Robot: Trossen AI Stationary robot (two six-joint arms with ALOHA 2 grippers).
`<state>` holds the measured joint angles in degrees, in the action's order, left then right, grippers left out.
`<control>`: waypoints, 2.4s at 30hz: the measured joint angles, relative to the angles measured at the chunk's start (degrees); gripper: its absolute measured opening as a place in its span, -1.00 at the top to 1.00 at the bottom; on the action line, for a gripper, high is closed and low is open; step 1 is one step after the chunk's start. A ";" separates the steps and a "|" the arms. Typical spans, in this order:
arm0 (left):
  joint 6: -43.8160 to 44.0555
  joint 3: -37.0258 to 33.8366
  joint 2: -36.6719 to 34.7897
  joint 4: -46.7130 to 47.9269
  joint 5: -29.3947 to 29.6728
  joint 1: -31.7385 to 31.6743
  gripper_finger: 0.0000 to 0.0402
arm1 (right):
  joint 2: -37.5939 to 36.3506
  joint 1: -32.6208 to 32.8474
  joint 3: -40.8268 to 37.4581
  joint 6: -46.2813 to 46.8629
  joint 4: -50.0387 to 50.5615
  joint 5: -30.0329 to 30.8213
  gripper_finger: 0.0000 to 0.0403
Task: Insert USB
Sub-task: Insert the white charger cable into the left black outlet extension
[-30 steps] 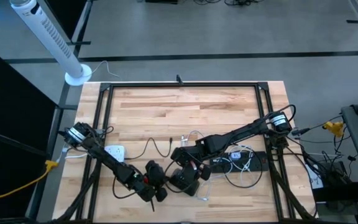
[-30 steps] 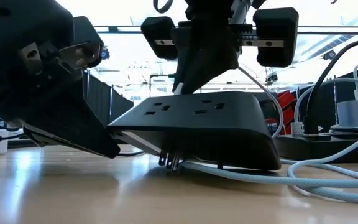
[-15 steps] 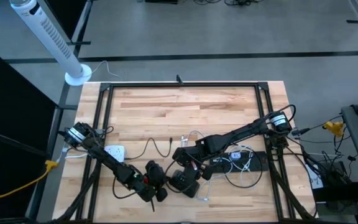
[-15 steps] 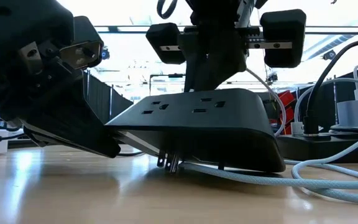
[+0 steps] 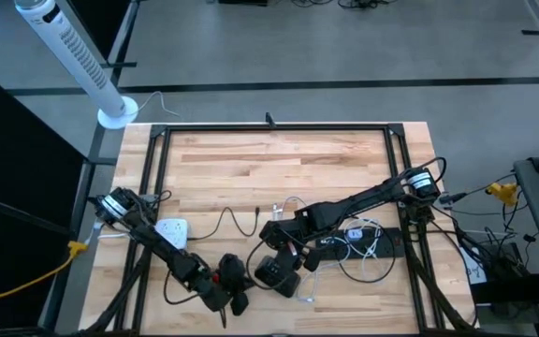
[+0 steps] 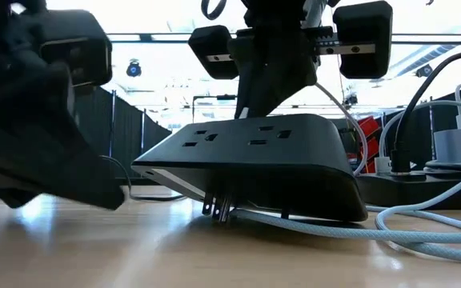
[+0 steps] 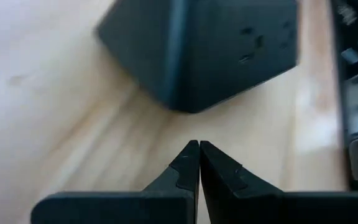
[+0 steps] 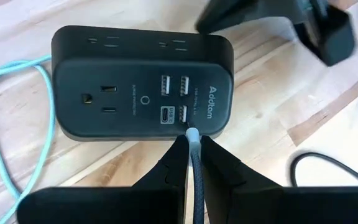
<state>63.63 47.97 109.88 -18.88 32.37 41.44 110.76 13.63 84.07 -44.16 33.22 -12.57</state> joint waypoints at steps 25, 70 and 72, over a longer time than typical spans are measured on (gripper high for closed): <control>-8.72 0.04 4.79 -7.93 10.23 -2.22 1.00 | 0.28 0.11 0.09 0.75 -0.01 -2.59 0.94; -9.53 0.15 4.68 -8.28 11.88 -2.20 1.00 | 0.37 0.76 1.57 11.38 0.62 -2.63 0.94; -9.61 0.15 4.68 -8.28 11.88 -2.20 1.00 | 0.39 0.76 1.57 12.17 0.83 -2.61 0.94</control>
<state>54.02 48.12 114.56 -27.16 44.25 39.24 111.15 14.39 85.65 -31.99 34.05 -15.18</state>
